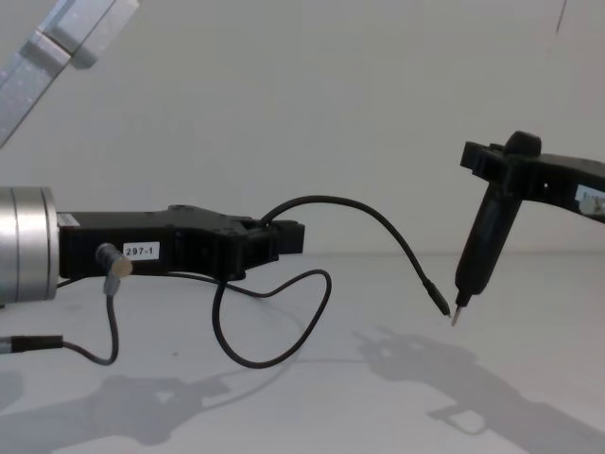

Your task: Pick up the data cable with the one hand.

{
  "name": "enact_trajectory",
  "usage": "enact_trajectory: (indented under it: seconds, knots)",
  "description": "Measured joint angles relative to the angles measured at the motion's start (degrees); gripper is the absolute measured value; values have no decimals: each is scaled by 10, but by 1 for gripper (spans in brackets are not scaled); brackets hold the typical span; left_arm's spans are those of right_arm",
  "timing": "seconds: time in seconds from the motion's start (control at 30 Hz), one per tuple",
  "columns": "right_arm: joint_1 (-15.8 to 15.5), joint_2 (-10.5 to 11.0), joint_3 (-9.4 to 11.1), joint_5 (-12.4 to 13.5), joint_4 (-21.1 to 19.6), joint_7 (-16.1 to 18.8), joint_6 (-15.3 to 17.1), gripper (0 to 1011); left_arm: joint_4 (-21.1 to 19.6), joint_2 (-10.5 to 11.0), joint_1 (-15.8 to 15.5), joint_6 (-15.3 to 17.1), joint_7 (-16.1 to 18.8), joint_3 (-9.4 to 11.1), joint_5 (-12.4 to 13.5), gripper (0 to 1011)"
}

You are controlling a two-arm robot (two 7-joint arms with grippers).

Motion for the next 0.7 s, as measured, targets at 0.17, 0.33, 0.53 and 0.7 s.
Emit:
enact_trajectory:
  seconds: [0.17,0.33,0.53,0.7]
  knots:
    - [2,1,-2,4,0,1,-2,251,0,0,0,0,0,0,0,35]
    - [4,0,-2,8,0,1,-8,251,0,0,0,0,0,0,0,35]
    - [9,-1,-1,12,4,0,-14,251,0,0,0,0,0,0,0,35]
    - [12,-2,-1,15,7,-2,-17,251,0,0,0,0,0,0,0,35]
